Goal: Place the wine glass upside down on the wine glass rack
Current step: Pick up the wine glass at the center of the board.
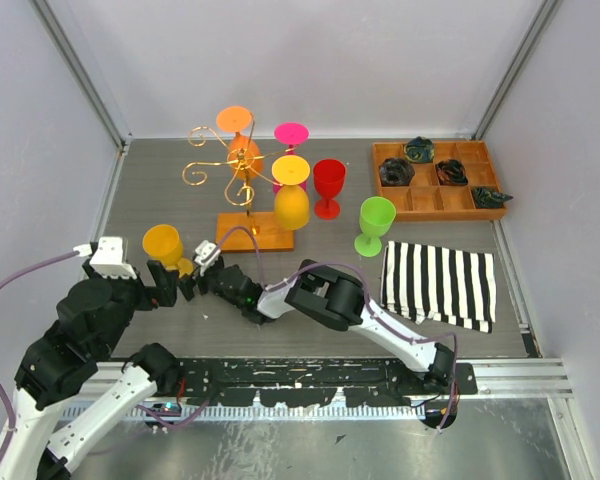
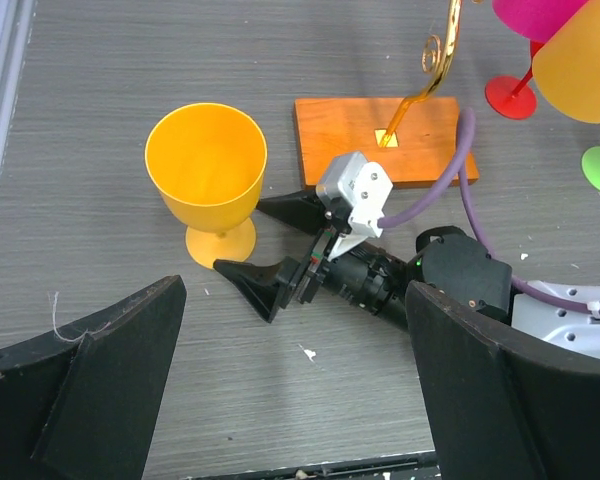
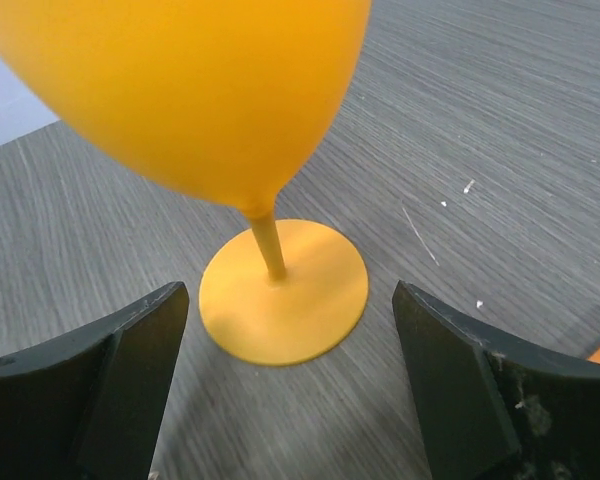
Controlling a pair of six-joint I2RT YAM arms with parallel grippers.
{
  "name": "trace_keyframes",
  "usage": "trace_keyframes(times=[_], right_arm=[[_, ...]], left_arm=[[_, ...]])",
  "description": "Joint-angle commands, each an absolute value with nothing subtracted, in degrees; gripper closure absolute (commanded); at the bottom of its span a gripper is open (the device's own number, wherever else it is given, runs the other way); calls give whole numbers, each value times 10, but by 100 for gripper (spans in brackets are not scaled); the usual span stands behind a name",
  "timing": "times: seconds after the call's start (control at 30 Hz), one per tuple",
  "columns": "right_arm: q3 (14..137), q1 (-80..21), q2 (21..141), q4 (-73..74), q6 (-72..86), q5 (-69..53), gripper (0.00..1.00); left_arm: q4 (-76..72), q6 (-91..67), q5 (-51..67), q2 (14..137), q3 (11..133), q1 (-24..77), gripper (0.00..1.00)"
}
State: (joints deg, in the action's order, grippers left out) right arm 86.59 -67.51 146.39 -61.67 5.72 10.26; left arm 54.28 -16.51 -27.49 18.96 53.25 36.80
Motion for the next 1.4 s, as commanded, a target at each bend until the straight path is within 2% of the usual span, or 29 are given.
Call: trace_keyframes(times=[0.0,0.3,0.57,1.03,1.37], right_arm=[[925,-673,1477,-624,34,92,13],[984,-670,1516,-613,13,106,17],[990,-661,1522,-625,10,108,28],[1031,-655,1544,-609,-17,95,35],[1031,-652,1544,-607,-16,76,54]], left_arm=[[529,-155,-264,193,528,359,2],[526,-152,-258,193,525,352,2],[525,-149,-254,199,523,351,2],[520,-146,-251,197,521,346,2],[519,-144,-250,196,519,345,2]])
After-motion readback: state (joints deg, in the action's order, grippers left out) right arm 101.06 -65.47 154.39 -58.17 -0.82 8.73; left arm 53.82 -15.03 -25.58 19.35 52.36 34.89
